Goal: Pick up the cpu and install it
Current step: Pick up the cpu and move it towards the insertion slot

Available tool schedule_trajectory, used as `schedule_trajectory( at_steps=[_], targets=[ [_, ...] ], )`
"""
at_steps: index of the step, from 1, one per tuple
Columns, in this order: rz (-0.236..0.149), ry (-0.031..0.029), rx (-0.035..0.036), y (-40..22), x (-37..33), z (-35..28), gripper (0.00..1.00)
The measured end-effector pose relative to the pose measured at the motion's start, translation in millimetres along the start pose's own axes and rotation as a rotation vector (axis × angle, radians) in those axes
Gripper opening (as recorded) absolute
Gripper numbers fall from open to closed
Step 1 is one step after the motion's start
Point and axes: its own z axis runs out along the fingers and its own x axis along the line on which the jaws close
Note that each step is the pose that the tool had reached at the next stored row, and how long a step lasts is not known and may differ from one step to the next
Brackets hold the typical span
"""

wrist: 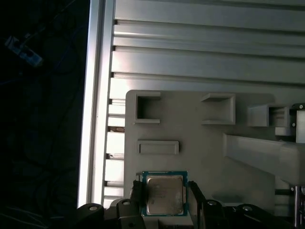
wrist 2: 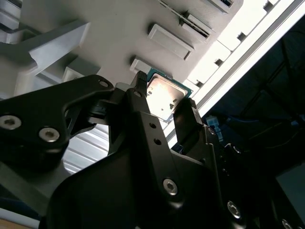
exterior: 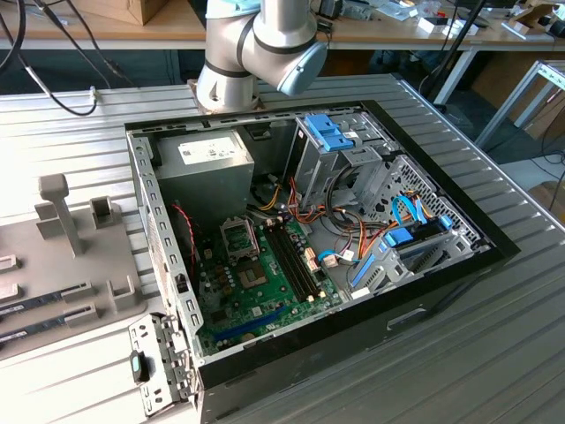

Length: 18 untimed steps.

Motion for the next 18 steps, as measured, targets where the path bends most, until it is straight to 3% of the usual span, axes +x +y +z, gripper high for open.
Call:
schedule_trajectory(
  at_steps=[18],
  targets=[
    [0.0,-0.0001,-0.0003,0.3,-0.7,-20.7,0.47]
  ],
)
